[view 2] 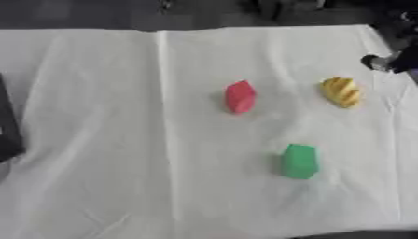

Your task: Pick up the objects with one hand, pass them to the other hand, and then place them into the box on the other side of the table.

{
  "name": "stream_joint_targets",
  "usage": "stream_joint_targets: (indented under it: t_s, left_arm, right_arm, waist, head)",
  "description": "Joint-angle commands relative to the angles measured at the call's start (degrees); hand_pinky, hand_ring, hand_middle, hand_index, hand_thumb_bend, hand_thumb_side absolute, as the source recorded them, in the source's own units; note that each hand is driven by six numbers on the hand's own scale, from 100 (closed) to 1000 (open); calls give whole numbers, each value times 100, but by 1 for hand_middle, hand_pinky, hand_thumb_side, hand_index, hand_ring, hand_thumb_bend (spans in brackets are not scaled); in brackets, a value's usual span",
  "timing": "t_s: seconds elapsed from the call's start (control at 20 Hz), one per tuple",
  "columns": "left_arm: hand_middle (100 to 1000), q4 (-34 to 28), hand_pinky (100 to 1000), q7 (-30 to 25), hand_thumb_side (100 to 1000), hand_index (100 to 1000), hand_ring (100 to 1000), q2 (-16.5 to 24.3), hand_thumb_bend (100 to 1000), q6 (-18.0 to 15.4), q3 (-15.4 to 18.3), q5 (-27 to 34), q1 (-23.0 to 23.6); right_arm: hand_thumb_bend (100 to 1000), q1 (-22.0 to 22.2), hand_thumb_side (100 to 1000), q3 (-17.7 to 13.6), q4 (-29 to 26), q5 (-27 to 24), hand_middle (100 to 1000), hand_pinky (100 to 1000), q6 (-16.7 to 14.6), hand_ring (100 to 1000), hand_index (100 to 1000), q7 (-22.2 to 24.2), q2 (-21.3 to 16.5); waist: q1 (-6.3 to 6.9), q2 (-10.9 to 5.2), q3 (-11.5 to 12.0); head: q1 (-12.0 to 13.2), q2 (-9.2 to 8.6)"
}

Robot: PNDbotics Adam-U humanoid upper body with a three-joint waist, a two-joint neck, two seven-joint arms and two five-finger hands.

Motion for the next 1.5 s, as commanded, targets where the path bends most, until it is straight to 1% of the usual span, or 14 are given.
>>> stream_joint_targets:
  t_s: [0.05,0.15,0.35,0.6,0.9,1.1,1.5]
  left_arm:
    - [723,-126,896,-36,793,755,826,203,100,-5,-11,27,-99]
    - [724,-148,896,-50,790,755,826,254,100,-6,-23,29,-130]
    - [724,-189,895,-92,787,755,827,331,100,0,-50,34,-199]
    - [724,-222,895,-125,785,755,827,367,100,8,-72,57,-260]
    - [724,-256,895,-144,783,755,828,385,100,8,-85,85,-284]
    - [724,-293,895,-150,783,755,828,386,100,4,-93,98,-291]
    - [725,-380,895,-163,782,755,829,357,100,-2,-108,130,-324]
  right_arm:
    - [370,-118,167,-42,233,154,980,916,-104,913,938,201,-270]
    - [373,-164,154,-31,354,200,984,917,-176,913,943,316,-249]
    - [371,-302,171,16,592,228,988,913,-269,912,949,466,-190]
    - [385,-437,177,108,725,311,986,909,-339,906,953,542,-106]
    - [393,-560,187,212,865,319,983,898,-305,893,952,438,35]
    - [398,-597,194,276,983,429,978,896,-273,889,950,394,117]
    - [403,-658,180,300,1289,584,971,890,-227,882,941,152,289]
  waist:
    - [33,-55,12]
    - [68,-29,25]
    - [133,21,51]
    - [169,69,79]
    - [192,97,120]
    - [208,125,162]
    - [235,202,265]
  head:
    - [-96,-119]
    - [-161,-147]
    - [-246,-188]
    - [-309,-243]
    - [-319,-307]
    - [-320,-330]
    - [-381,-393]
